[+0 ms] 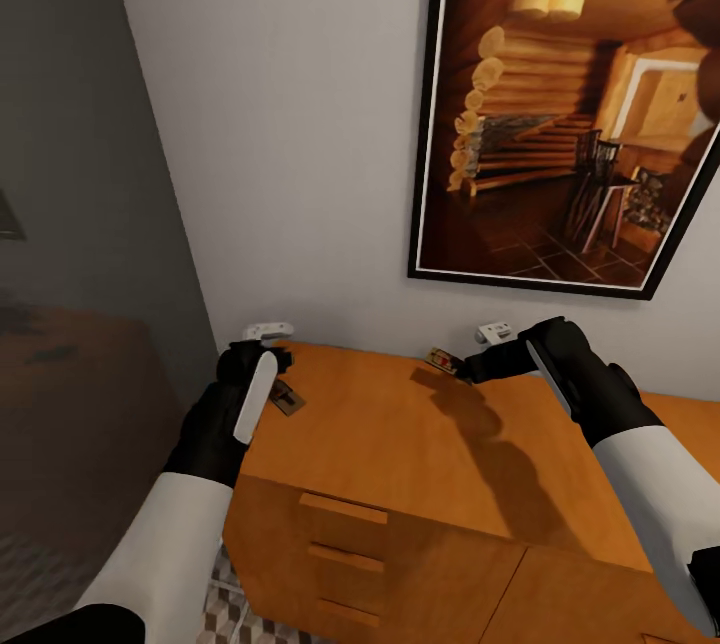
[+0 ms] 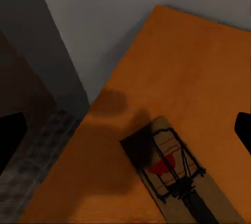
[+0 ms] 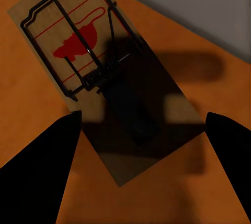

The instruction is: Take the four mousetraps from the cabinet in the bathroom and place them on the bathroom floor. Make sure all four end up on the same floor surface, and ensure that at least two of them are either under or directly next to the same bathroom sink.

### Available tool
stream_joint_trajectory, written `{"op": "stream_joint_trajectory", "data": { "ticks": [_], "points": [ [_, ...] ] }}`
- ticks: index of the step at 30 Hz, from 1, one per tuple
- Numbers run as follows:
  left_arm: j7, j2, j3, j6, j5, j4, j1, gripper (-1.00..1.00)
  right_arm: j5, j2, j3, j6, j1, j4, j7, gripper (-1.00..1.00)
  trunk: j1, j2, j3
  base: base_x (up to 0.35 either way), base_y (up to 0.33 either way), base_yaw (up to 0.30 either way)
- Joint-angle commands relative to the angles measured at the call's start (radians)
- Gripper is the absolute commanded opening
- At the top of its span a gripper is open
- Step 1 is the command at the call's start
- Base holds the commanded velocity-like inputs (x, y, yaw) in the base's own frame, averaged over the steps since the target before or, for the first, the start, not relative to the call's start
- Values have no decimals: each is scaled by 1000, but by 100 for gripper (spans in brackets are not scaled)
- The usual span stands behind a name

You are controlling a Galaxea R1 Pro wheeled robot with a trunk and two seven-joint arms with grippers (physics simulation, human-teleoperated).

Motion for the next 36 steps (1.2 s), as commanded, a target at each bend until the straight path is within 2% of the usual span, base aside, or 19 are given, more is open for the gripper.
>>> {"op": "stream_joint_trajectory", "data": {
  "ticks": [1, 2, 4, 8, 18, 31, 34, 35, 36],
  "points": [
    [156, 0, -10, -21, 162, -3, -1, 100, 8, -2, 2, 2, -1, -1, 6, -100, 0, -1, -1, 0, 0, 0],
    [178, 0, -17, -31, 193, -4, -1, 100, 8, -2, 2, 2, -1, -1, 6, -100, 0, -1, -1, 0, 0, 0],
    [202, 0, -32, -42, 226, -4, -1, 100, 8, -2, 2, 2, -1, -1, 6, -100, 0, -1, -1, 0, 0, 8],
    [213, 0, -42, -46, 244, -4, -1, 100, 8, -2, 2, 2, -1, 0, 5, -100, 0, -1, 0, 0, 0, 100],
    [219, 0, -47, -49, 255, -1, -1, 100, 8, -1, 2, 2, -1, 22, 5, -100, 0, -1, 6, 0, 0, 201],
    [231, 0, -57, -51, 260, 4, -1, 100, 8, -1, 3, 2, -1, 27, 4, -100, 0, -1, 7, 0, 0, 29],
    [230, 0, -69, -50, 276, 5, -1, 100, 8, -1, 3, 2, -1, 28, 4, -100, 0, -1, 7, 0, 0, 2],
    [225, 0, -112, -50, 298, 4, -1, 100, 8, -1, 4, 2, -1, 28, 4, -100, 0, -1, 7, 0, 0, 0],
    [224, 0, -124, -50, 301, 3, -1, 100, 9, -1, 3, 2, -1, 28, 4, -100, 0, -1, 7, 0, 0, 0]
  ]
}}
